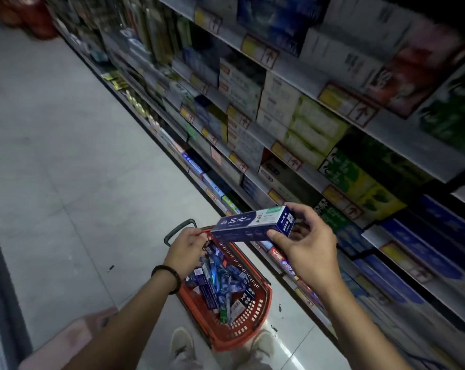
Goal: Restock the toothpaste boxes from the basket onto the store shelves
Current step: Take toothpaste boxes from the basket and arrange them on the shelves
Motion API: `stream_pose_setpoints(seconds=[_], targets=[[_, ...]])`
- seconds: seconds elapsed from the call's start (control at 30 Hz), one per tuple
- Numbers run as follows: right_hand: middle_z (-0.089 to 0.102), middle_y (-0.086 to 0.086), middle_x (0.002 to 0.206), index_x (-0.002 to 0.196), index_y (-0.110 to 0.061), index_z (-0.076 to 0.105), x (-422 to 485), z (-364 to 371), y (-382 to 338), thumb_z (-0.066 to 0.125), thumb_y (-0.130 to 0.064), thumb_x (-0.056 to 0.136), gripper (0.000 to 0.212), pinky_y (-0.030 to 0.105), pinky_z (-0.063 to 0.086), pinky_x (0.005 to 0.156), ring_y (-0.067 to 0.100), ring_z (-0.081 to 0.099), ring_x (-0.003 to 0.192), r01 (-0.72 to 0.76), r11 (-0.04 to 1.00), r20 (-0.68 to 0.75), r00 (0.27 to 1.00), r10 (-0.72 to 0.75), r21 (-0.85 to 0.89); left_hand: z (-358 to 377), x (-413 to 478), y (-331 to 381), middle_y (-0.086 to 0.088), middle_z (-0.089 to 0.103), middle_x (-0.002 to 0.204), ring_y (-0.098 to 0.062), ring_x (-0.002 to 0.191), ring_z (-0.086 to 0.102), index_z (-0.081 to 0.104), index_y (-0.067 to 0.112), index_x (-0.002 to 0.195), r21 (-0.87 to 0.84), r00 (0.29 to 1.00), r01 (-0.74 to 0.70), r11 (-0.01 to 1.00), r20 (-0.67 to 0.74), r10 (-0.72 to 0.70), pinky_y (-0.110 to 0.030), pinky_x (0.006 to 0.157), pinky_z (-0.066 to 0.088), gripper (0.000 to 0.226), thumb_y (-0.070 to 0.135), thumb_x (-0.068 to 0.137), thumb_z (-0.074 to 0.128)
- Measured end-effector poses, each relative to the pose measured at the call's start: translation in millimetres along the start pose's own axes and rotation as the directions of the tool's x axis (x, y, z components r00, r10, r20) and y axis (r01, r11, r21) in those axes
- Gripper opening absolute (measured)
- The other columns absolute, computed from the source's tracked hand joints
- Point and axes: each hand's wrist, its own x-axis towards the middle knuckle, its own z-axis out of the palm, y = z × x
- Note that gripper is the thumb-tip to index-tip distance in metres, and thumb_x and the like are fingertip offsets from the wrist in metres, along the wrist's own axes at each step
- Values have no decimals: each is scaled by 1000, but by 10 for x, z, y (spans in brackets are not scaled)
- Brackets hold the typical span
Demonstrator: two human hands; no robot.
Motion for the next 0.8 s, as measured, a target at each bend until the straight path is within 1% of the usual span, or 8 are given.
stream_pose_setpoints(seconds=[0.1, 0.2, 0.3, 0.4, 0.5, 0.6, 0.67, 0.8], targets=[[74, -13, 122, 124, -44, 65, -41, -169, -249, 98, -26, 74, 62, 43, 63, 90, 13, 74, 105, 40, 999, -19, 999, -39, 24, 12, -140, 284, -2, 66, 118, -21, 91, 73, 55, 19, 133, -93, 1000, 13, 996, 6, -12, -33, 70, 61, 31, 37, 109, 52], [75, -13, 118, 123, -40, 67, -102, -336, -487, 97, -18, 75, 60, 40, 65, 87, 11, 75, 100, 76, 995, -26, 997, -74, 64, 50, -326, 479, -1, 68, 122, -27, 100, 75, 54, 25, 131, -204, 998, 38, 978, 48, -29, -38, 79, 63, 33, 47, 108, 50], [75, -13, 117, 123, -35, 68, -163, -484, -648, 96, -15, 76, 59, 37, 65, 86, 12, 76, 99, 92, 993, -18, 996, -91, 78, 106, -487, 601, -4, 70, 123, -30, 99, 78, 57, 30, 123, -320, 991, 100, 942, 122, -64, -47, 87, 64, 30, 54, 105, 53], [76, -14, 114, 123, -30, 69, -225, -646, -790, 94, -9, 76, 58, 27, 63, 84, 9, 75, 99, 115, 986, -20, 993, -113, 122, 166, -609, 746, -10, 72, 125, -32, 98, 78, 59, 25, 130, -385, 988, 87, 919, 153, -30, -50, 90, 63, 39, 54, 104, 53], [76, -11, 116, 123, -27, 69, -283, -789, -893, 93, -7, 77, 56, 19, 59, 81, 4, 74, 101, 137, 979, -7, 991, -137, 151, 224, -717, 874, -12, 77, 117, -36, 99, 77, 63, 17, 130, -434, 989, 53, 899, 146, 12, -51, 92, 61, 41, 48, 106, 54], [74, -15, 121, 125, -31, 69, -301, -940, -969, 93, -10, 78, 58, 23, 60, 86, 5, 72, 109, 168, 975, -16, 986, -167, 144, 278, -799, 949, -14, 76, 119, -38, 99, 77, 64, 14, 128, -493, 993, 28, 870, 113, 32, -49, 90, 60, 35, 41, 108, 55], [75, -18, 120, 126, -29, 69, -322, -1032, -995, 92, -6, 79, 58, 23, 60, 89, 4, 71, 109, 185, 969, -22, 983, -184, 166, 306, -860, 994, -15, 77, 117, -38, 99, 77, 63, 11, 128, -525, 994, 2, 851, 93, 55, -50, 92, 59, 31, 34, 109, 56], [73, -13, 128, 133, -32, 68, -336, -1163, -1011, 90, -8, 82, 61, 36, 61, 97, 12, 68, 121, 209, 960, -51, 978, -203, 186, 294, -934, 1126, -18, 78, 112, -34, 103, 77, 62, 5, 128, -584, 990, -45, 810, 81, 114, -47, 96, 57, 28, 24, 108, 57]])
